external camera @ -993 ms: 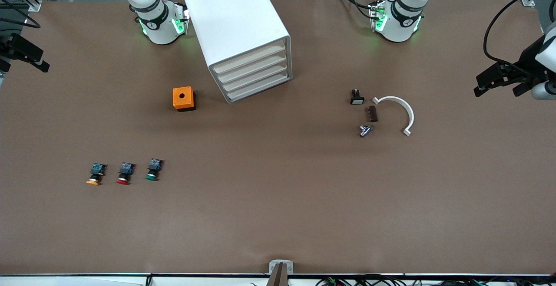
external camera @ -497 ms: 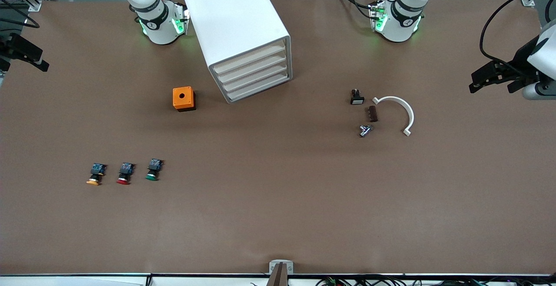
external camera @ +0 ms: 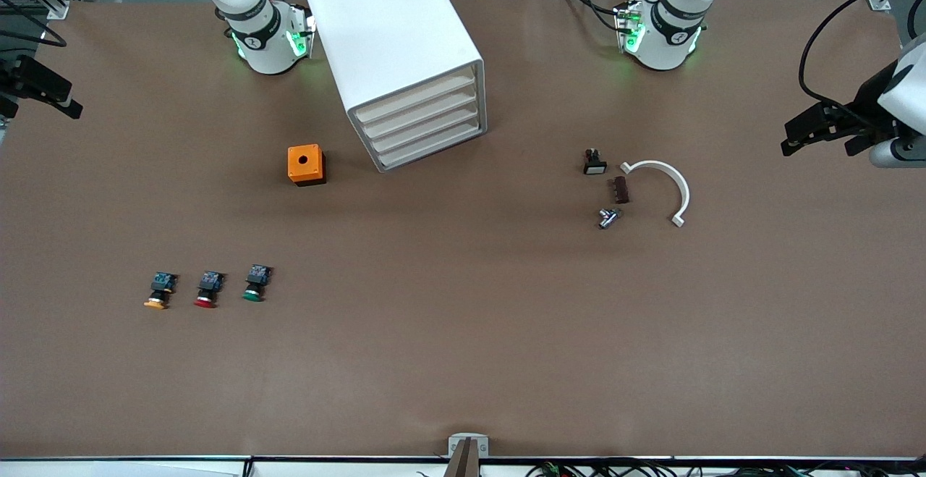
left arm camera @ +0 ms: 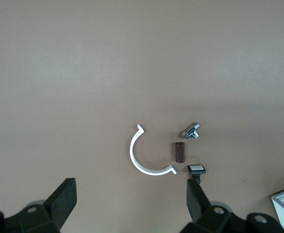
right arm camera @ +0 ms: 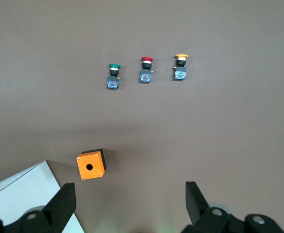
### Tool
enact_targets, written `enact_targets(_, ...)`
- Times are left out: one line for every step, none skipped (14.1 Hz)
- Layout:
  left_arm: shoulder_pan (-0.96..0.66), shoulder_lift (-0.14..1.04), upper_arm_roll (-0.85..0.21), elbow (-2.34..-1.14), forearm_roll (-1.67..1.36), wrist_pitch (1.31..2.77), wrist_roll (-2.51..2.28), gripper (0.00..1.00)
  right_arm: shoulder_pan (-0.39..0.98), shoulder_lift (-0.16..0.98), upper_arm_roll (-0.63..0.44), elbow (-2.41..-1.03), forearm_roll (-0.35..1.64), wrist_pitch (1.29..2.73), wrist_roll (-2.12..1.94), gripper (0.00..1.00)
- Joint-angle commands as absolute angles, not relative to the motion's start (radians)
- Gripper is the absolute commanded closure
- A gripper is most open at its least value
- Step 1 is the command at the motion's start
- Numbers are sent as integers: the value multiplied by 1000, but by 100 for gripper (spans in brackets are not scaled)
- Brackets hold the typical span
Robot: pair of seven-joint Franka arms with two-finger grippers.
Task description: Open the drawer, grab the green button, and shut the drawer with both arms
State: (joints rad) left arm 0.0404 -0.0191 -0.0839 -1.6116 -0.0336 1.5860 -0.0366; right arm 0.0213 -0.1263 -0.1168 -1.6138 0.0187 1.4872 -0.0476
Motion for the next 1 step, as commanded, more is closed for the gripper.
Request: enact_targets(44, -9, -91, -1585, -20, 1566, -26, 0, 12, -146, -110, -1629, 28, 1485, -55, 0)
